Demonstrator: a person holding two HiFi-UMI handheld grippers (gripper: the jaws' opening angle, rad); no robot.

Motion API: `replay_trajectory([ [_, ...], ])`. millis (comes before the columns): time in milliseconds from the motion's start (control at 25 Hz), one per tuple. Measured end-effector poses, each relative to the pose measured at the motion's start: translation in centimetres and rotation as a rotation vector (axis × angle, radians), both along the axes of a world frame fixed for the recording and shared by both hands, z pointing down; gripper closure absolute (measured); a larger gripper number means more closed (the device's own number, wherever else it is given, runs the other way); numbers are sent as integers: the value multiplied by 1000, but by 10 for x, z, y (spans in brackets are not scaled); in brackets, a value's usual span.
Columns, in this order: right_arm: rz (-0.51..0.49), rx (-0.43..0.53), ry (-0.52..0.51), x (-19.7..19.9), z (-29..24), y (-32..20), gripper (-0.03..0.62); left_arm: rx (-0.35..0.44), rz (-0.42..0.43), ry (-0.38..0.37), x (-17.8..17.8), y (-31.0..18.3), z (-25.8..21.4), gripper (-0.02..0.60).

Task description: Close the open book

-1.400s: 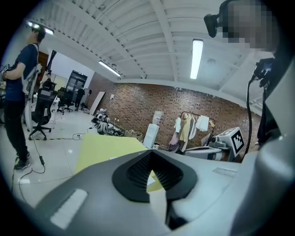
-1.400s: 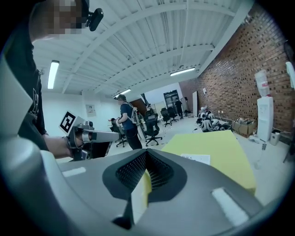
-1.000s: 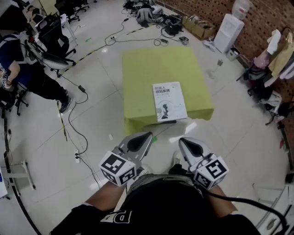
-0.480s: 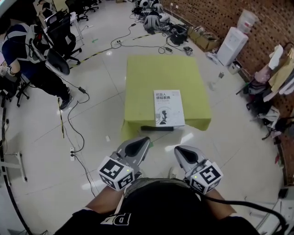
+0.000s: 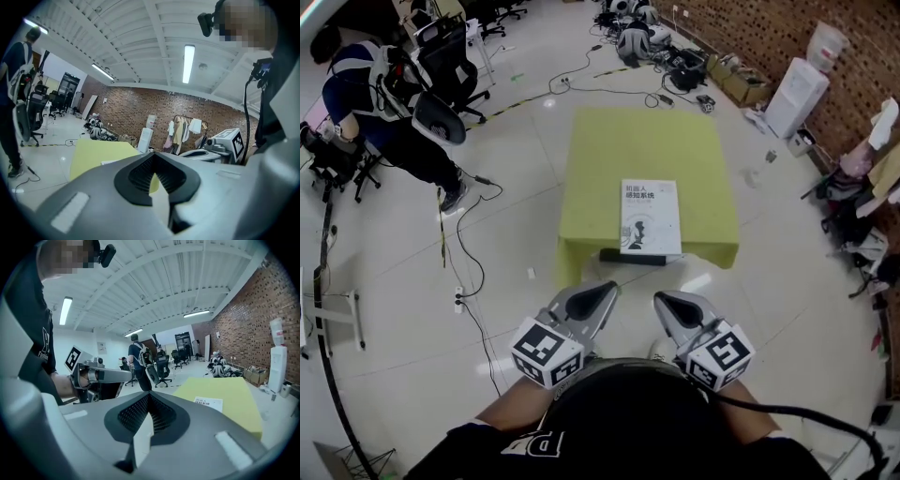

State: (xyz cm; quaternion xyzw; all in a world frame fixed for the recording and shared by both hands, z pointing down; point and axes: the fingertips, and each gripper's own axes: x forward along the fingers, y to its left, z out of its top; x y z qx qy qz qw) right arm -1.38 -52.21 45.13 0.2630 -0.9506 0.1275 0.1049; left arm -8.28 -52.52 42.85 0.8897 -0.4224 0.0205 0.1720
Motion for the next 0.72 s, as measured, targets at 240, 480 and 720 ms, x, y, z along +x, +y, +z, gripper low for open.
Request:
replay_trajectory([
  [240,9,-27,-35,11,7,-5,588,-8,9,-17,15,-7,1,574],
  [480,25,-38,-46,17,7,-6,589,-4,30,-23,23,-10,-3,574],
  [720,27,-44,-32,20,9,-6,589,-8,30,-30,24,-14,-2,574],
])
